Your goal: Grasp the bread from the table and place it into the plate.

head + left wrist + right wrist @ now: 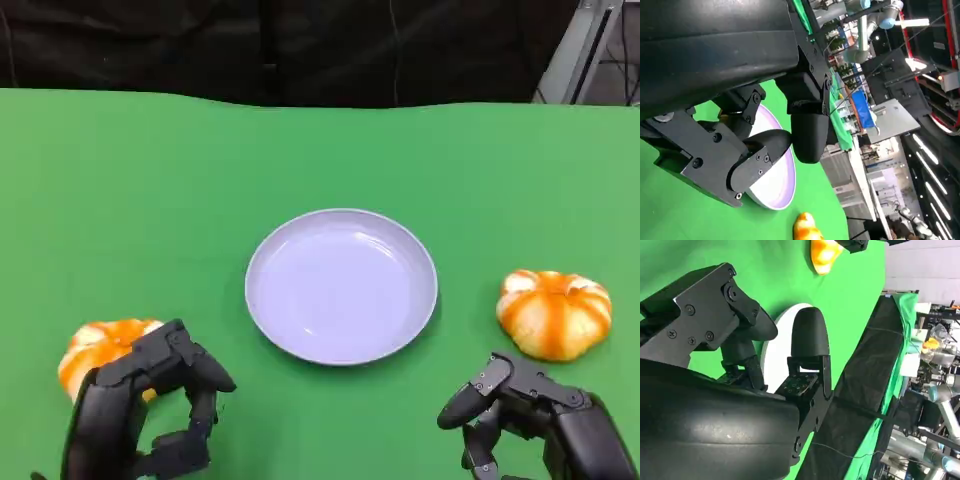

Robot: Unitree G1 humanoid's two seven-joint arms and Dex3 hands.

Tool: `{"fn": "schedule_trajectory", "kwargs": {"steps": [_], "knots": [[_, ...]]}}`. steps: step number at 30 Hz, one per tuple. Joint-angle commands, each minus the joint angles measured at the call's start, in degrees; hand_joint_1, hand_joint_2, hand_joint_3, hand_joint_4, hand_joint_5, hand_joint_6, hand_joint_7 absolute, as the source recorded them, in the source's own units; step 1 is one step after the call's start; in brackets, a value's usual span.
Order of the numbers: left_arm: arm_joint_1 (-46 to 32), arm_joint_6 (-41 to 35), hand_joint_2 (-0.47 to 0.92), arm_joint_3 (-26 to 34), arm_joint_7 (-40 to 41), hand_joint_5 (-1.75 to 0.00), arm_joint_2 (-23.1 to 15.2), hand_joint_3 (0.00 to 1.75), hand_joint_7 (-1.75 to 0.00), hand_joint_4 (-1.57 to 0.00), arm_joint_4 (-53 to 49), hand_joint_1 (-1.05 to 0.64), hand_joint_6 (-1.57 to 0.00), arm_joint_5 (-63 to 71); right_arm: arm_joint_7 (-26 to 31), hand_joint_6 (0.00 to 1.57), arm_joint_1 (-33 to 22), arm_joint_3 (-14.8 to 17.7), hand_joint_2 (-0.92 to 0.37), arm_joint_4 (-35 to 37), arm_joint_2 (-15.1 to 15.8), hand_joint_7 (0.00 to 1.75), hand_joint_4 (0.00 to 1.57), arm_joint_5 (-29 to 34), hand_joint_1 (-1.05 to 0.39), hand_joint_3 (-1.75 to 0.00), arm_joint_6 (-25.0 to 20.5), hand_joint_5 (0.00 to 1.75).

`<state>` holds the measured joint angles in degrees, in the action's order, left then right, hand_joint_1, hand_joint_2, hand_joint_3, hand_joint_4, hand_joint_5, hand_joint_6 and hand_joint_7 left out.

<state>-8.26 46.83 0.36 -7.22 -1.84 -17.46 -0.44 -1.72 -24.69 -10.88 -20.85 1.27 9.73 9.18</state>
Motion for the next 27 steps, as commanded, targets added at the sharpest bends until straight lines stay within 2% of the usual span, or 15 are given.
{"fn": "schedule_trajectory", "kwargs": {"steps": [1, 4, 6, 8, 9, 10, 12, 15, 20, 24, 27], "knots": [[0.05, -0.22, 0.48, 0.48, 0.12, -1.67, -0.38, 1.25, -1.46, -0.84, 0.34, -0.12, -0.8, -0.94, 0.23, 0.7, -0.3, 0.14, -0.48, -0.34, 0.21, 1.36, 0.66, -0.5, 0.03, -1.23, -0.02, 1.66], [-0.3, -1.99, 0.51, 0.37, -0.17, -1.53, 0.11, 1.18, -1.24, -0.82, 1.39, -0.11, -0.81, -2.55, 0.32, 0.71, -0.33, 0.14, -0.48, -0.34, 0.14, 1.35, 0.65, -0.5, 0.03, -1.22, 0.04, 1.65], [-0.02, -1.39, 0.66, 0.51, -0.08, -1.23, 0.27, 0.82, -0.8, -0.78, 1.07, -0.13, -0.87, -2.85, 0.41, 0.71, -0.29, 0.16, -0.48, -0.22, 0.17, 1.35, 0.66, -0.35, 0.03, -1.22, 0.33, 1.65], [-0.05, -1.71, 0.71, 1.03, 1.38, -1.15, 0.05, 0.7, -0.66, -0.78, 1.47, -0.13, -0.9, -0.56, 0.46, 0.71, -0.27, 0.16, -0.48, -0.09, 0.22, 1.35, 0.66, -0.2, 0.03, -1.22, 0.43, 1.64], [-0.14, -2.29, 0.75, 1.53, 2.73, -1.01, -0.19, 0.59, -0.52, -0.74, 2.02, -0.16, -0.86, 1.68, 0.45, 0.71, -0.27, 0.17, -0.48, 0.01, 0.18, 1.35, 0.66, -0.31, 0.02, -1.22, 0.49, 1.64], [-0.21, -2.71, 0.82, 1.88, 3.76, -0.81, -0.33, 0.4, -0.32, -0.7, 2.43, -0.18, -0.83, 3.36, 0.44, 0.7, -0.27, 0.17, -0.48, 0.07, 0.16, 1.35, 0.66, -0.4, 0.02, -1.22, 0.53, 1.64], [-0.17, -3.93, 0.89, 2.89, 6.76, -0.61, -0.79, 0.22, -0.13, -0.63, 3.24, -0.21, -0.78, 8.17, 0.32, 0.7, -0.36, 0.13, -0.49, -0.12, 0.09, 1.35, 0.66, -0.62, 0.03, -1.22, 0.11, 1.64], [-0.66, -8.76, 0.92, 3.84, 10.85, -0.49, -2.58, 0.17, -0.02, -0.48, 6.38, -0.31, -0.65, 17.05, 0.3, 0.7, -0.53, 0.11, -0.49, -0.16, 0.19, 1.35, 0.65, -0.58, 0.04, -1.23, 0.38, 1.65], [-0.77, -15.3, 0.92, 3.82, 14.75, -0.39, -5.37, 0.12, 0.0, -0.26, 10.09, -0.45, -0.45, 26.02, 0.16, 0.69, -0.79, 0.07, -0.49, -0.55, 0.24, 1.34, 0.65, -0.73, 0.03, -1.22, 0.25, 1.65], [-0.38, -21.43, 0.92, 2.69, 19.5, -0.34, -8.74, 0.11, 0.0, -0.16, 12.08, -0.51, -0.34, 37.61, 0.06, 0.69, -0.76, 0.04, -0.49, -0.7, 0.31, 1.34, 0.65, -0.76, 0.04, -1.21, 0.11, 1.66], [-0.21, -28.53, 0.92, 0.62, 20.0, -0.31, -11.38, 0.13, 0.0, -0.09, 14.19, -0.56, -0.3, 45.77, 0.34, 0.7, -0.83, -0.25, -0.49, -0.97, 0.17, 1.35, 0.65, -0.21, 0.04, -1.21, 0.08, 1.66]]}}
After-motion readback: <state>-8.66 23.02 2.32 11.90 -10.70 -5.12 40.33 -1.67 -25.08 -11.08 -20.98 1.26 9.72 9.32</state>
